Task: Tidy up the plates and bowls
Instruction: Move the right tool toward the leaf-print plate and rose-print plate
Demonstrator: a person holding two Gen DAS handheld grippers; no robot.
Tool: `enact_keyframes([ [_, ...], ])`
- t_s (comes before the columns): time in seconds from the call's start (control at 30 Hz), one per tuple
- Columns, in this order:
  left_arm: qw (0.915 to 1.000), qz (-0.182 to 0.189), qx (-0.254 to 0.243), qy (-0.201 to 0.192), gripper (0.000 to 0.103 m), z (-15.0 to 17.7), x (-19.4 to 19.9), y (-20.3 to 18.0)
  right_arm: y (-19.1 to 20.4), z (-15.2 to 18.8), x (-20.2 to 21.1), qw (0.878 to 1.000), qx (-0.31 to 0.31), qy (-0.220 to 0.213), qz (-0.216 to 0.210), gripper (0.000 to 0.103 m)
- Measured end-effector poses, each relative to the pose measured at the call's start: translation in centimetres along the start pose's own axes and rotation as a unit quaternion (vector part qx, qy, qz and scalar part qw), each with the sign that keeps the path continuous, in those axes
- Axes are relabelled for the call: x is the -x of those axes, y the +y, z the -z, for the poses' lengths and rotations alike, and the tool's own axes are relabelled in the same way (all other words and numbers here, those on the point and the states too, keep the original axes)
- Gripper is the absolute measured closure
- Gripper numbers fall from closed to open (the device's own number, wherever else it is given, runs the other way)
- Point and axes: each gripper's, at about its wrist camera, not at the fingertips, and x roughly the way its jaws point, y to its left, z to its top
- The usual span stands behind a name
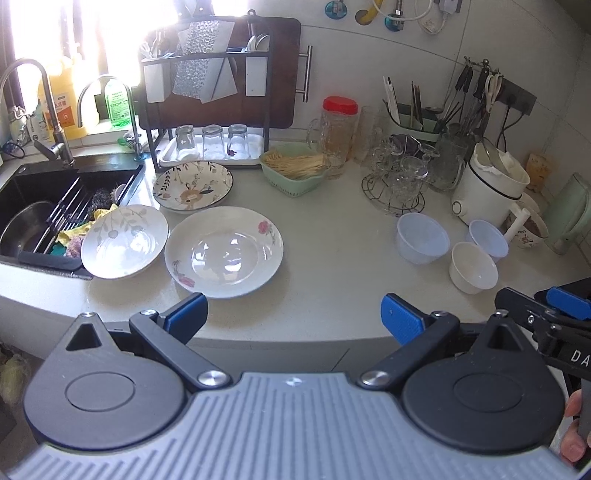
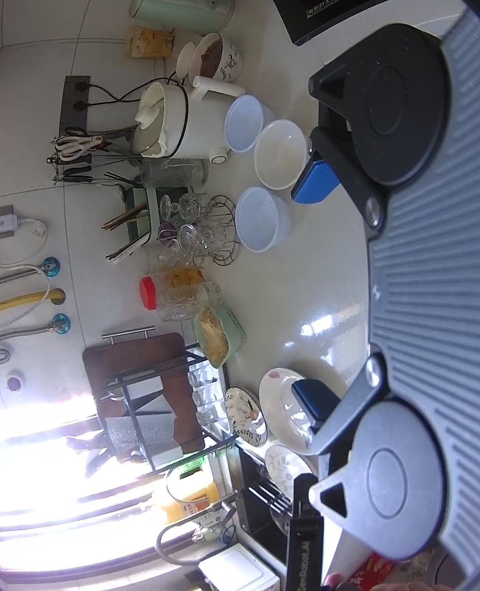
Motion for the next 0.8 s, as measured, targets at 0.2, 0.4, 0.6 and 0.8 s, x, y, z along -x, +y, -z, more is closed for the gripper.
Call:
enact_keyframes([
  [0.2,0.9996,-0.025,-0.013,-0.004,0.001,-2.5,-2.2,3.3,1.8,-0.9,-1.9,1.0,0.013,0.005,-0.01,0.0],
  [0.4,0.9994,-0.032,-0.014,0.002,0.001,-4.4,-4.2,6.7,3.7,-1.4,-3.9,1.0,0.007,0.017,-0.019,0.0],
  [0.6,0.9996,-0.021,-0.008,0.016,0.001,-5.8,-6.7,9.3,6.3,-1.8,-6.1,0.999,0.005,0.029,-0.022,0.0],
  [0.8,0.9997,-0.012,-0.002,0.021,0.001,-7.4,-9.1,12.4,9.3,-2.3,-9.0,0.998,0.016,0.047,-0.027,0.0],
])
